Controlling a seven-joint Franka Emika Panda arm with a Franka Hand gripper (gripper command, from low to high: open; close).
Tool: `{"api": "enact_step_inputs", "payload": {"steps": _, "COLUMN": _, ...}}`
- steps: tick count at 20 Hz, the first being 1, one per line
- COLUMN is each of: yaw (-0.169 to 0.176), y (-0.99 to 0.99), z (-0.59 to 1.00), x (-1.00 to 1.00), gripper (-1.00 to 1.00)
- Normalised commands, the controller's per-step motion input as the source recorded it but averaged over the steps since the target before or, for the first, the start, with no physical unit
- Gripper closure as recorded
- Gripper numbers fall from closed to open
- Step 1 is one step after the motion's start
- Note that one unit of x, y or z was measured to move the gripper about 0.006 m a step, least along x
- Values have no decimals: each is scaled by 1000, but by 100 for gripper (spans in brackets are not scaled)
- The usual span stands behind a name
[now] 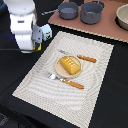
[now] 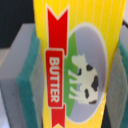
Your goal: Place the bread, butter, and milk from the table onto the serving area.
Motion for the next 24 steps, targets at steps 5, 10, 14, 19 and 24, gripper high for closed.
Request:
{"api": "enact_step_inputs", "payload": {"steps": 5, "yaw": -82, "y": -289, "z": 605, "x": 821, "gripper": 100}}
{"api": "enact_step_inputs", "payload": {"steps": 10, "yaw": -81, "y": -371, "z": 400, "x": 759, "gripper": 100}}
{"api": "enact_step_inputs", "payload": {"steps": 14, "yaw": -75, "y": -418, "z": 440, "x": 765, "gripper": 100}}
{"api": "enact_step_inputs", "payload": {"steps": 19, "yaw": -74, "y": -422, "z": 447, "x": 764, "gripper": 100}}
{"api": "enact_step_inputs", "payload": {"steps": 24, "yaw": -74, "y": -410, "z": 550, "x": 794, "gripper": 100}}
